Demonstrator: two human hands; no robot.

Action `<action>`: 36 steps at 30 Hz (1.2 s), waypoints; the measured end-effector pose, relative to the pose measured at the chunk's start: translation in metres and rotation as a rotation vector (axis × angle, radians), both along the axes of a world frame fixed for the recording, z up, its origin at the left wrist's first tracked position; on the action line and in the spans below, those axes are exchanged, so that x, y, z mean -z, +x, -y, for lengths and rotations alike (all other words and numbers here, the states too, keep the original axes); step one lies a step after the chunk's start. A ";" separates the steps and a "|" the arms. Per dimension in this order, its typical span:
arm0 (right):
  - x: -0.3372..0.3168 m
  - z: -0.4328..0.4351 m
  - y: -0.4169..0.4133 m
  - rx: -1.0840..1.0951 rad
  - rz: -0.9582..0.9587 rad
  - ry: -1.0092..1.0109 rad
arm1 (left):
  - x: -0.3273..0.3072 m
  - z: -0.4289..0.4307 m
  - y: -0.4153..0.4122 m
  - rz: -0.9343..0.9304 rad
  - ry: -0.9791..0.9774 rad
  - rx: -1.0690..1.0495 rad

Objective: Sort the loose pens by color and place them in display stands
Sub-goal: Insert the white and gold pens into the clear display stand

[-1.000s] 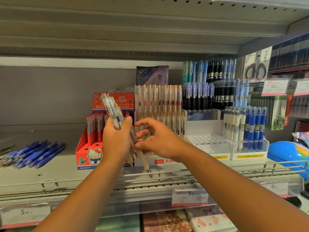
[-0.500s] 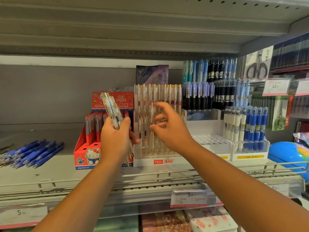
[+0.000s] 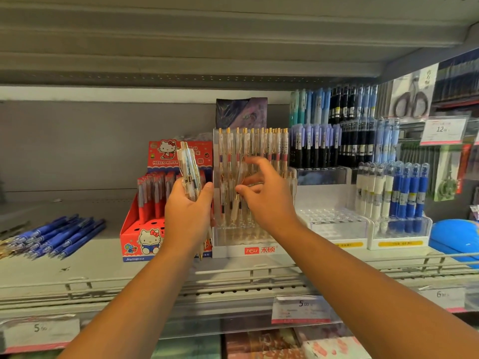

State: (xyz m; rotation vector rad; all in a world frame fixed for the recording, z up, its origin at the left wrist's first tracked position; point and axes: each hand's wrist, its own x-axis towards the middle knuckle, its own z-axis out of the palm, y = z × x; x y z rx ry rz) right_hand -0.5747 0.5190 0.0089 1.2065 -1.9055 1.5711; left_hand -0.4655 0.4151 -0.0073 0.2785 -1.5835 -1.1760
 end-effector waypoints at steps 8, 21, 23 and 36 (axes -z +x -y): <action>0.002 0.005 0.000 0.002 0.033 0.248 | -0.001 -0.001 0.000 0.038 -0.021 -0.033; 0.003 -0.004 0.002 0.060 -0.065 0.236 | -0.001 -0.004 0.002 0.060 -0.023 0.054; 0.002 -0.006 0.004 0.074 -0.092 0.170 | -0.001 -0.004 0.002 0.062 -0.019 0.086; -0.020 -0.004 0.027 -0.252 0.246 0.006 | -0.005 -0.015 0.009 0.090 0.021 0.359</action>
